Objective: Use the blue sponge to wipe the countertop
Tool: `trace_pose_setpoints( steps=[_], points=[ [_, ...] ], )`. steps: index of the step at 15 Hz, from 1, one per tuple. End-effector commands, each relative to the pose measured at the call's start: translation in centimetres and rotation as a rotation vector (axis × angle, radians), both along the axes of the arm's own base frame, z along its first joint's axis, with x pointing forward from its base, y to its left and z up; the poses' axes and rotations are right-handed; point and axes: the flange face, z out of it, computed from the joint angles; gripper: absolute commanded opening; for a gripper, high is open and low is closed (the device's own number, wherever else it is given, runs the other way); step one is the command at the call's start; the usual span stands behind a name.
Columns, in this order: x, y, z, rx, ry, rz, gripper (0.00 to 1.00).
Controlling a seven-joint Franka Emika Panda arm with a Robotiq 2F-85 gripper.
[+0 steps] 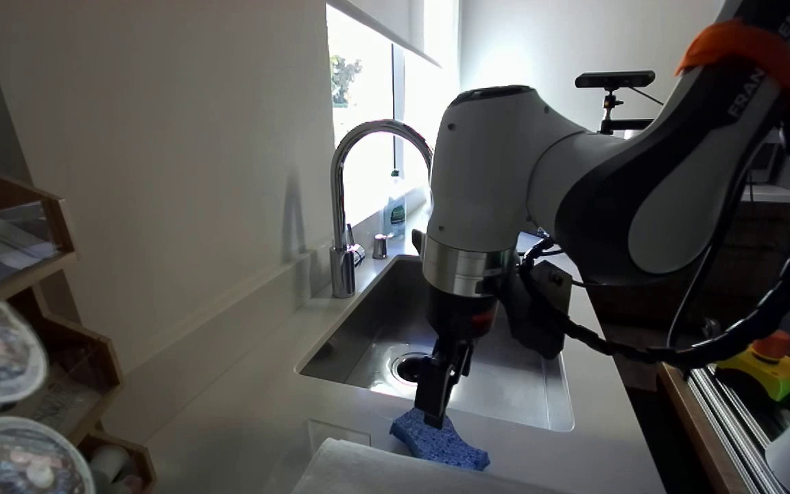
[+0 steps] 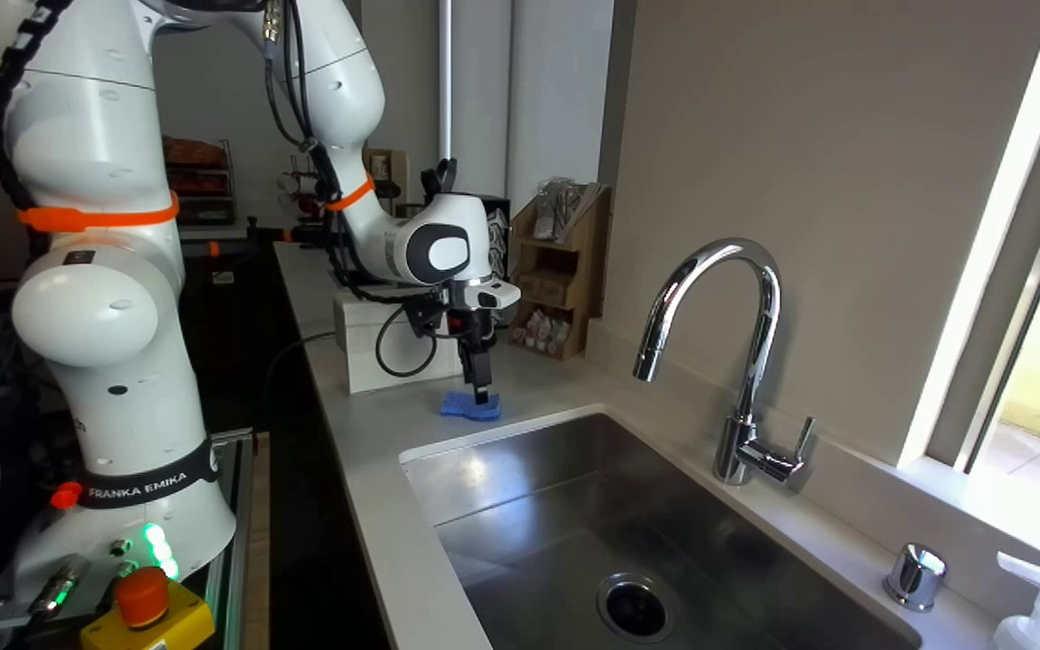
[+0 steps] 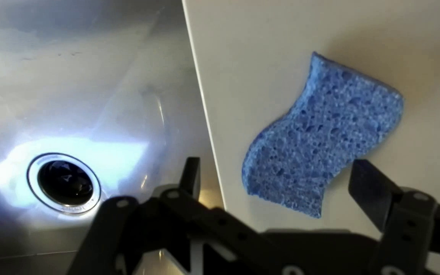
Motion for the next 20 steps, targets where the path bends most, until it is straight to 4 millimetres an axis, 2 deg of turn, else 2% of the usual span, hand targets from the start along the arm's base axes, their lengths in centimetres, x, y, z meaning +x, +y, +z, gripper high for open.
trace_pose_setpoints(
  steps=[1,12,14,20],
  points=[
    [1.8,1.3,-1.6,0.022,0.014,-0.035,1.00],
    [3.3,4.0,-4.1,0.026,0.040,-0.080,1.00],
    [3.4,4.3,-4.4,0.024,0.041,-0.084,0.75],
    [3.8,4.4,-4.0,0.021,0.025,-0.105,0.30]
  ],
)
